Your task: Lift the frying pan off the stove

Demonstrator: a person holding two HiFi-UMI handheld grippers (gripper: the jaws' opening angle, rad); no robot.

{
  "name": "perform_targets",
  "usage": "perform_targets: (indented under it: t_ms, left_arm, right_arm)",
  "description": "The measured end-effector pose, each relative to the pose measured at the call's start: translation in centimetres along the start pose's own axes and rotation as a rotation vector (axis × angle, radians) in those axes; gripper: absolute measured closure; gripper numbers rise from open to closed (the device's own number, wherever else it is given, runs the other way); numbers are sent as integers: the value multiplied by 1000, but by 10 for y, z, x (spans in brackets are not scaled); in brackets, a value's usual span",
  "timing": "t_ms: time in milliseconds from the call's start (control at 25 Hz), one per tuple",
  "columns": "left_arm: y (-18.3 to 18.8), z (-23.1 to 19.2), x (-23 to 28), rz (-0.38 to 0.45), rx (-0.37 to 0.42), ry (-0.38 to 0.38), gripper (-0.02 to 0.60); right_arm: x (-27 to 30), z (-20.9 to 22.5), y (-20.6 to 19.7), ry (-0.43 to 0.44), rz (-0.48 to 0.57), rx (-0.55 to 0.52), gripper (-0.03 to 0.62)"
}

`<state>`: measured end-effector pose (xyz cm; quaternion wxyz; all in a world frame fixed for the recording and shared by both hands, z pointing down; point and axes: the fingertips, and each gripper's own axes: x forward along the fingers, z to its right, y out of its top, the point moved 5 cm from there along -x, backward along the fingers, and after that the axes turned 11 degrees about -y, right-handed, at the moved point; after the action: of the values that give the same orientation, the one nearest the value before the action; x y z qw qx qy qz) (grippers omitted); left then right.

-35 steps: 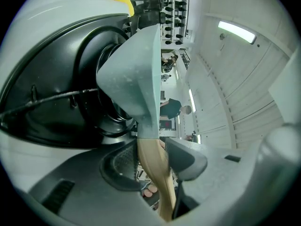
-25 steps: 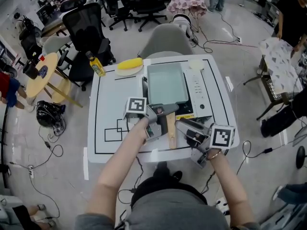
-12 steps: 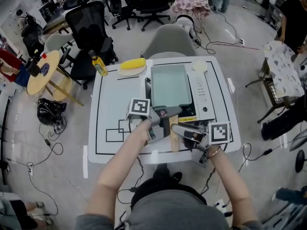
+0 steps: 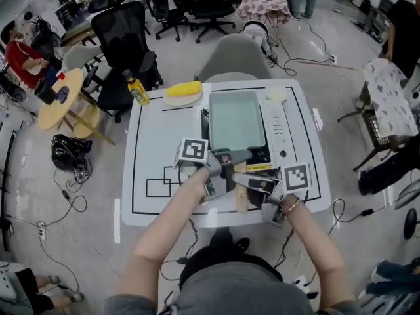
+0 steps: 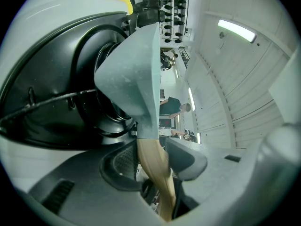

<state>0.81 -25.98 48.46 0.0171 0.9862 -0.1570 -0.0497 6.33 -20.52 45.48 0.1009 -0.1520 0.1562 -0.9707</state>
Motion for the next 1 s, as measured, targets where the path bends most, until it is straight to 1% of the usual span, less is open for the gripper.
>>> perform_targets:
  t_ms: [80,200,320,600,800,920,1000]
  left_arm:
    - [-1,1,1,0,-8,-2,419]
    - [0,1,1,-2,7,-6,419]
    - [0,0,0,-2,16,-11,419]
    - [-2,7,0,31,20,-12,419]
    - [-2,10,0,33,33,-19,419]
    - [-2,18,2,25,71,-31,419]
    - [-4,30,5,16,96,-49,419]
  right_arm:
    - [2,1,1,9,-3,26,411]
    - [2,2,1,24,-3,38,410]
    - [2,2,0,21,1,40,408]
    - [2,-1,0,10,17,44,413]
    - [2,-7,2,16,28,23,410]
    - [-1,-12,3,3,44,-6,408]
    - [-4,-20,6,9,60,-33,408]
